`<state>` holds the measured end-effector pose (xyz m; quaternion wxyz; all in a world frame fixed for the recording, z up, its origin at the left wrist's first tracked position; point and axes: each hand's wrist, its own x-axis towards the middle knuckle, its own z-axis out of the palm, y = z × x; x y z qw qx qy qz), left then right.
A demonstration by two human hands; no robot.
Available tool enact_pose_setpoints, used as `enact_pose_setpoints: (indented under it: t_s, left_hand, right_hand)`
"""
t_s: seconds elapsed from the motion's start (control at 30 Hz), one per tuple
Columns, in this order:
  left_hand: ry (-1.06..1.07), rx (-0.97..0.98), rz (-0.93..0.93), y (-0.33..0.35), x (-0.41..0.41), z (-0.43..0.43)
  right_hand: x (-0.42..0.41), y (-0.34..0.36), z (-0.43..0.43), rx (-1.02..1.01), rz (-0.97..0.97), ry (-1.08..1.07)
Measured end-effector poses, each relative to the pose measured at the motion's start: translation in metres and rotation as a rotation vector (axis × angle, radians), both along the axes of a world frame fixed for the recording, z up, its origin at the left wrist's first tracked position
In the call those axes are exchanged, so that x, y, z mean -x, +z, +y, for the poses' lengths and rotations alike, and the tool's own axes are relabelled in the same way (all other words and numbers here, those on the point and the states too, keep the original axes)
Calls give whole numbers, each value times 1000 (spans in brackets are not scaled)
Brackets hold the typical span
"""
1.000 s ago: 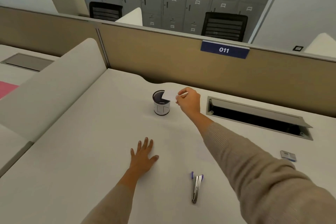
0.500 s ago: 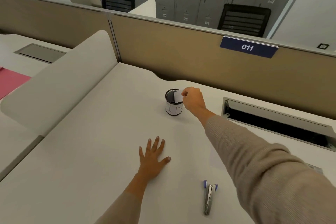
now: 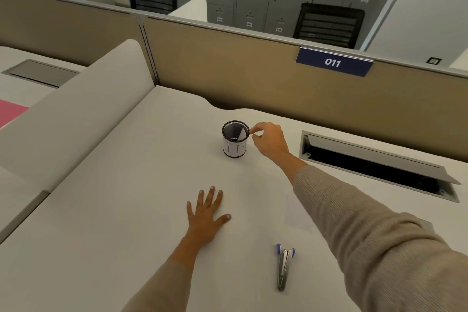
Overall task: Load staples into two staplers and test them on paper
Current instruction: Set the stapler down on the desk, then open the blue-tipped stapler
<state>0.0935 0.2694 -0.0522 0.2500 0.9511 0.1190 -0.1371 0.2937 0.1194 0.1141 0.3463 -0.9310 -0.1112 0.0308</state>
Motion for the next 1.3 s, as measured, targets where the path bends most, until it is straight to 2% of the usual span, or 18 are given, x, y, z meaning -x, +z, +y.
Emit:
enact_pose_setpoints:
  t_s: [0.27, 0.53, 0.93, 1.13, 1.3]
  left_hand:
    - [44, -4, 62, 18, -1, -12]
    - [15, -173, 79, 32, 25, -51]
    - [-57, -13, 47, 34, 77, -94]
    - [2, 136, -68, 37, 94, -139]
    - [93, 174, -109, 46, 93, -171]
  right_hand:
    - [47, 12, -54, -114, -27, -45]
    - [120, 19, -132, -248, 56, -109]
    - [239, -22, -193, -389, 265, -248]
    - [279, -61, -198, -304, 383, -227]
    - [307, -86, -200, -197, 476, -163]
